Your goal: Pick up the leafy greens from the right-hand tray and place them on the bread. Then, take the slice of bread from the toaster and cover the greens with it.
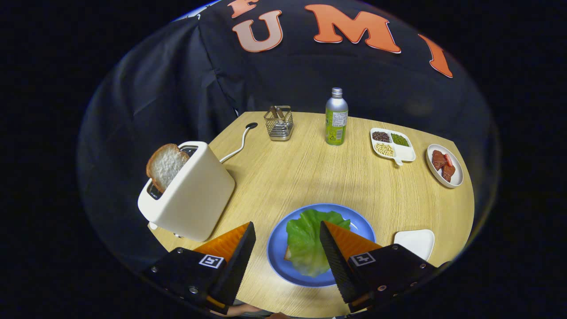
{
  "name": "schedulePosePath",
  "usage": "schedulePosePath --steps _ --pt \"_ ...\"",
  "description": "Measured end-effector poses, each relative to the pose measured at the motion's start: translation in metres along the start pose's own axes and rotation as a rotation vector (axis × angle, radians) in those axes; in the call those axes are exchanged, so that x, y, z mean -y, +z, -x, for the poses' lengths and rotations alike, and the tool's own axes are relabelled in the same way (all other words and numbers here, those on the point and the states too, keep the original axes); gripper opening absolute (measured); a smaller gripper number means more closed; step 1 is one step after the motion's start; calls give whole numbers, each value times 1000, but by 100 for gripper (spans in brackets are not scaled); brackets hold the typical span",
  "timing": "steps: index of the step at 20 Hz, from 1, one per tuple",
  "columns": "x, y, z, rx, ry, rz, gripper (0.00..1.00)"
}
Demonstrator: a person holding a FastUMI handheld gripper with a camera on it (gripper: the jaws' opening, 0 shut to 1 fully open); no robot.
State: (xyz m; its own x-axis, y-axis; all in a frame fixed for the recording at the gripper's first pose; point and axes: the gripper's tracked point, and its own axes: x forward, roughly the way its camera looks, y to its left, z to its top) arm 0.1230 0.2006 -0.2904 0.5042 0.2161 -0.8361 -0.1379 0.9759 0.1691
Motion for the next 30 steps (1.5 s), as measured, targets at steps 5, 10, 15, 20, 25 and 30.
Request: schedulePosePath --steps 5,10,15,20,25,30 --pt "-41 24 16 -2 44 22 89" --pt "-86 42 26 -16 82 58 91" --pt "-127 58 35 -6 108 100 91" --pt "-165 67 34 -33 129 89 91" --pt "-204 76 30 -86 156 61 91" --pt "-235 70 4 -150 147 95 90"
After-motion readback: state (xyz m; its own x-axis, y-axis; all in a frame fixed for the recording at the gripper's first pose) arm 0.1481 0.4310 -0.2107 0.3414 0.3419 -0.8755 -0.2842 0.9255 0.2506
